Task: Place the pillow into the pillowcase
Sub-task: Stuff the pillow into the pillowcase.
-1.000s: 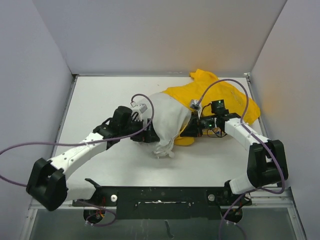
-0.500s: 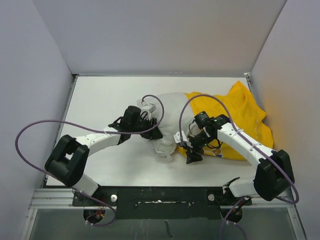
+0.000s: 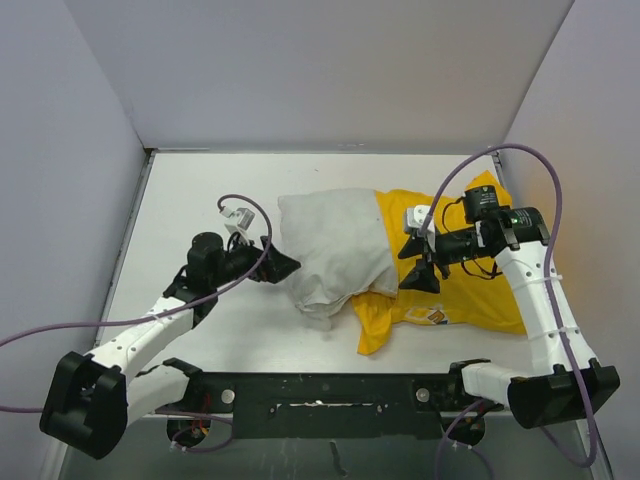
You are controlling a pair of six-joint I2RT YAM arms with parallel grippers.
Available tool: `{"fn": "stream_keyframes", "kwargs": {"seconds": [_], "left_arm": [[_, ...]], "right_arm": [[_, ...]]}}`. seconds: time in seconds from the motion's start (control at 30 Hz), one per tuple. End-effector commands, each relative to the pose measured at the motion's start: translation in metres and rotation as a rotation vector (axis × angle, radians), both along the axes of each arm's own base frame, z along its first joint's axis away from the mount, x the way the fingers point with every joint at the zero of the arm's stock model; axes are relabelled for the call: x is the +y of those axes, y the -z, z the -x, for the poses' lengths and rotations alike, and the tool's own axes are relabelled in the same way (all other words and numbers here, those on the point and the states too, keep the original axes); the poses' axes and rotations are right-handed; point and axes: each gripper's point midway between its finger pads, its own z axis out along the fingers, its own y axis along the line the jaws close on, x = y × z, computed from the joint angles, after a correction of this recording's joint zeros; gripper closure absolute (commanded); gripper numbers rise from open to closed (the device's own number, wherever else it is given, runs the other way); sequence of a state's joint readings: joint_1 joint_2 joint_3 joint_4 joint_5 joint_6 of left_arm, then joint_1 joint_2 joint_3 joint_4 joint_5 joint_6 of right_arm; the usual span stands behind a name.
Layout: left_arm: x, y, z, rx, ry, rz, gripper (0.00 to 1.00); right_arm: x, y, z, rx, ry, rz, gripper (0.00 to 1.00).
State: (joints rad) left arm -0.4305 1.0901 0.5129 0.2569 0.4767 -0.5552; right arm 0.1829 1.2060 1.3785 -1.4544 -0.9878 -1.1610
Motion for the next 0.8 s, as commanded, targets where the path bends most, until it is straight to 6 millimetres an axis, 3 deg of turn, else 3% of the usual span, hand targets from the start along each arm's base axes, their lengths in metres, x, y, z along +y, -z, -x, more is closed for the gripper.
{"fn": "stream_keyframes", "kwargs": {"seconds": [0.0, 0.07, 0.23, 0.5, 0.6, 0.77], "left_arm": [[0.002, -0.017, 0.003, 0.032, -0.008, 0.092, 0.03], [0.003, -0.013, 0.002, 0.056, -0.025, 0.084, 0.03], [0.002, -0.012, -0.004, 0.056, -0.039, 0.101, 0.03], [-0.031, 0.008, -0.002, 0.114, 0.048, 0.098, 0.07], [-0.044, 0.019, 0.002, 0.129, 0.079, 0.071, 0.1], [-0.051, 0.034, 0.002, 0.147, 0.106, 0.059, 0.26]], "right_arm": [[-0.024, 0.029, -0.049, 0.135, 0.397, 0.055, 0.36], [-0.035, 0.046, -0.054, 0.149, 0.486, 0.11, 0.36], [-0.044, 0.062, -0.059, 0.168, 0.586, 0.175, 0.38], [-0.023, 0.076, -0.074, 0.202, 0.553, 0.238, 0.42], [-0.026, 0.081, -0.087, 0.174, 0.592, 0.294, 0.55], [-0.039, 0.078, -0.105, 0.091, 0.659, 0.349, 0.91]]}}
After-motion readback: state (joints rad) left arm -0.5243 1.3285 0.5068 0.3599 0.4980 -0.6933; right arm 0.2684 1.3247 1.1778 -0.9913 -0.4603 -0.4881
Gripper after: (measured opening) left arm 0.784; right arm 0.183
